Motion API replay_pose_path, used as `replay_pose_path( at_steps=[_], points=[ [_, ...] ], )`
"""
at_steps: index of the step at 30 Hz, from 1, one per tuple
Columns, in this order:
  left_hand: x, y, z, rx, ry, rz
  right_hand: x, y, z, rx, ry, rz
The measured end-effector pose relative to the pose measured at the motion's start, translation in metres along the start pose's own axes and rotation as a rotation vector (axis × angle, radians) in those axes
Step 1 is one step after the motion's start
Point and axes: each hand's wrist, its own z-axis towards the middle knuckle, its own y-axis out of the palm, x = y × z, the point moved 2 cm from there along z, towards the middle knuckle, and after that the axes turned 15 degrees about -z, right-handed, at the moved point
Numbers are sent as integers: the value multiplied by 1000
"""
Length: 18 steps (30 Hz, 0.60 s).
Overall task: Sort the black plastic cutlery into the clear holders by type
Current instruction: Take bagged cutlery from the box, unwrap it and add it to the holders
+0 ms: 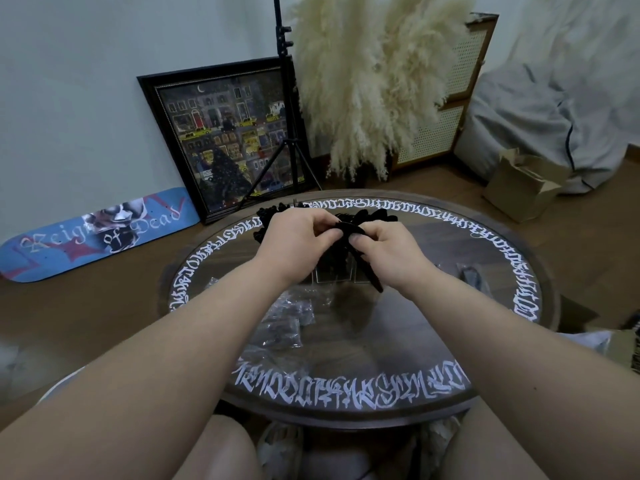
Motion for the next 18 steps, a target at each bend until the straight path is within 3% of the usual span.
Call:
replay_pose_path(
  at_steps=[6,9,12,18],
  points=[
    [31,-37,25,258,214,319,9,-25,8,225,92,95],
    [37,-43,43,284,250,425,11,-34,12,313,82,48],
    [33,-37,56,235,233,473,14,-41,17,354,80,9],
    [-1,-3,63,-41,98,640,24,-51,23,418,2,-101]
  ],
)
